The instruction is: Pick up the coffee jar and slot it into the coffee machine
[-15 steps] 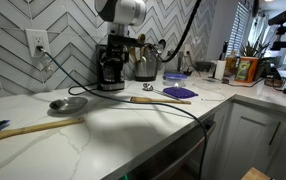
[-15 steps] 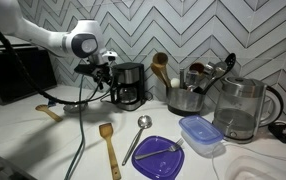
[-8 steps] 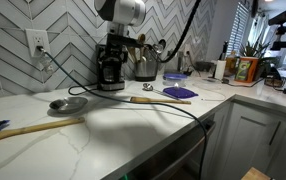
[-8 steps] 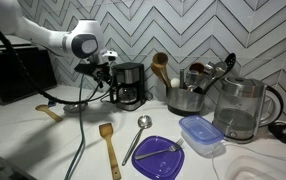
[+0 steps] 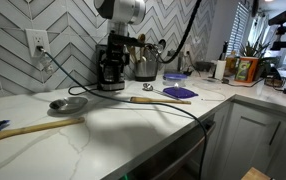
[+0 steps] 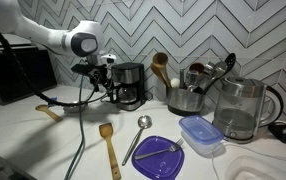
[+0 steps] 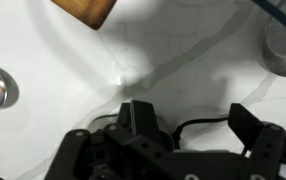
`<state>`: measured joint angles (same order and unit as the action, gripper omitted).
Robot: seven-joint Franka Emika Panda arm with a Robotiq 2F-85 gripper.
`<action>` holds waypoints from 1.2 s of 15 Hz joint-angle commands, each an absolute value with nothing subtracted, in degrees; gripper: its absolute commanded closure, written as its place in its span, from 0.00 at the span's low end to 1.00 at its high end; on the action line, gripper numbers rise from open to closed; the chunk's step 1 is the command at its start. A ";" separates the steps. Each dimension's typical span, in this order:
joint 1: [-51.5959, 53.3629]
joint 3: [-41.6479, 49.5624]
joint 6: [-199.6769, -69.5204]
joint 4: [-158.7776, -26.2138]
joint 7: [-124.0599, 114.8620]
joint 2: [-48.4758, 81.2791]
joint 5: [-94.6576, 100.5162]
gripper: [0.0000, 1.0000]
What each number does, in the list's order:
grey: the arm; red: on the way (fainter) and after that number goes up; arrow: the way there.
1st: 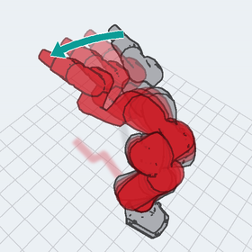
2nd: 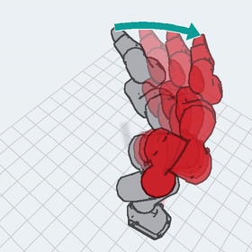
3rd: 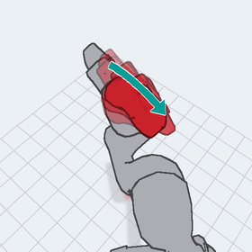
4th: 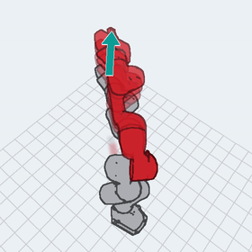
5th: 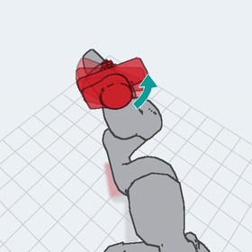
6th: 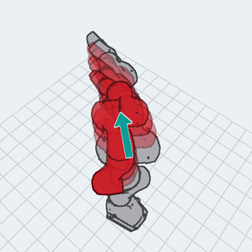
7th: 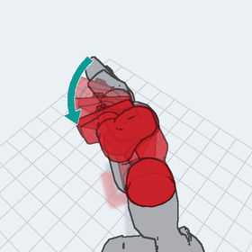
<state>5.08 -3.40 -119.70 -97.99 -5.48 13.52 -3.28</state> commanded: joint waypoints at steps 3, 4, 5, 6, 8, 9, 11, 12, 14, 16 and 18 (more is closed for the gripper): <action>5.28 -3.39 -115.81 -98.21 -5.73 11.66 -1.71 0.34; 5.27 -3.35 -116.26 -98.18 -5.85 11.68 -1.56 0.44; 5.20 -3.33 -116.47 -98.14 -5.86 11.70 -1.62 0.51; 5.20 -3.24 -116.54 -98.09 -6.13 11.72 -1.42 0.58; 5.17 -3.04 -116.76 -98.07 -6.67 11.79 -0.92 0.73; 5.14 -3.00 -116.79 -98.07 -6.70 11.81 -0.81 0.80; 5.16 -2.76 -117.00 -97.98 -7.27 11.99 0.04 0.96; 5.28 -2.53 -117.17 -97.94 -8.02 12.12 1.14 1.00; 5.32 -2.26 -117.21 -97.87 -9.22 12.27 2.61 1.00; 5.25 -2.13 -117.42 -97.76 -10.00 12.39 3.54 1.00; 5.15 -2.08 -119.01 -97.70 -10.22 12.69 3.97 1.00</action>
<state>5.07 -2.44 -117.29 -97.59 -8.71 12.39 2.62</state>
